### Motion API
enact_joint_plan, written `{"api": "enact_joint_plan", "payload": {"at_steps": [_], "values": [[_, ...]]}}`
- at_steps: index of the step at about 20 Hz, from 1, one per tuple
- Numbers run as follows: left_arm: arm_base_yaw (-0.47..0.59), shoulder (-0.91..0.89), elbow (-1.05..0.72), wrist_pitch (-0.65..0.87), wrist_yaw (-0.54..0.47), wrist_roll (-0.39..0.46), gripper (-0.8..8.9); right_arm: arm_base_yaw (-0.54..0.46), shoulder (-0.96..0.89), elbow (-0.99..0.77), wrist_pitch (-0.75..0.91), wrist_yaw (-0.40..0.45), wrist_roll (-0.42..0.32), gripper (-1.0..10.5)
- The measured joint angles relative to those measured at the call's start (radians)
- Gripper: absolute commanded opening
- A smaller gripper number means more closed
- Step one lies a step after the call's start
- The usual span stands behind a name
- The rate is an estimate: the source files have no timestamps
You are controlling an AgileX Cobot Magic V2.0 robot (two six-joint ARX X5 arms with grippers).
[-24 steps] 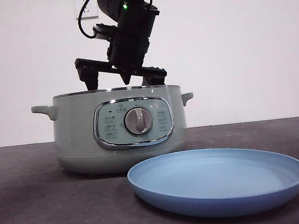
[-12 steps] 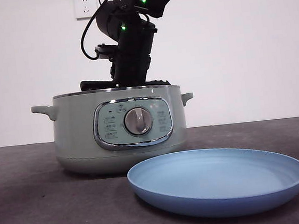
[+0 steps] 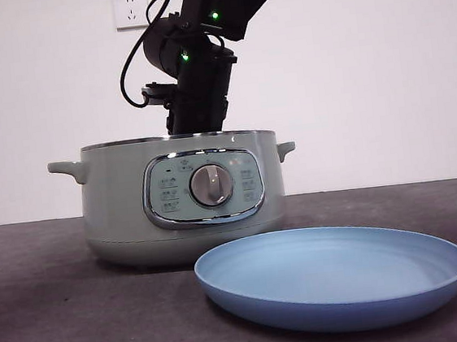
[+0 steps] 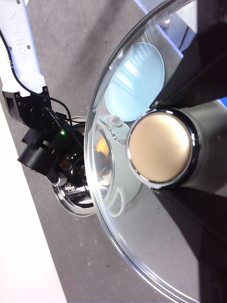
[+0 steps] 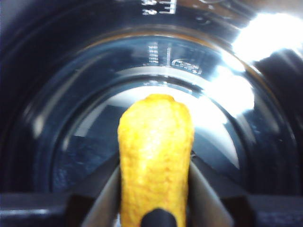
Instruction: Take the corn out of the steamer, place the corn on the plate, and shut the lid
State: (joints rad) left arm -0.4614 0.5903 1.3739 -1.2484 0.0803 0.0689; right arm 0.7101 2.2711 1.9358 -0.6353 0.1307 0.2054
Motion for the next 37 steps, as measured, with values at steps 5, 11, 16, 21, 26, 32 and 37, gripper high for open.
{"api": "enact_joint_plan", "payload": {"at_steps": [5,11,16,21,26,32,37], "values": [[0.000,0.000,0.000,0.003,0.000,0.000,-0.08,0.002,-0.090,-0.001,-0.014,0.000,-0.031,-0.1],[0.000,-0.001,0.000,0.014,0.000,0.001,-0.08,-0.003,-0.468,0.001,-0.168,0.000,-0.068,-0.1],[0.000,-0.001,0.000,0.014,0.000,0.002,-0.08,-0.020,-0.592,0.000,-0.261,0.004,-0.084,-0.1],[0.000,-0.001,0.000,0.014,0.000,0.002,-0.08,-0.054,-0.719,-0.184,-0.240,0.004,-0.089,-0.1],[0.000,-0.001,0.000,0.014,0.000,0.002,-0.08,-0.087,-0.937,-0.647,0.021,0.000,-0.005,-0.1],[0.000,-0.001,0.000,0.014,0.000,0.002,-0.08,-0.094,-0.925,-1.066,0.320,-0.077,0.126,-0.1],[0.000,-0.001,0.000,0.014,0.000,0.002,-0.08,-0.094,-0.801,-1.147,0.459,-0.079,0.181,-0.1]]}}
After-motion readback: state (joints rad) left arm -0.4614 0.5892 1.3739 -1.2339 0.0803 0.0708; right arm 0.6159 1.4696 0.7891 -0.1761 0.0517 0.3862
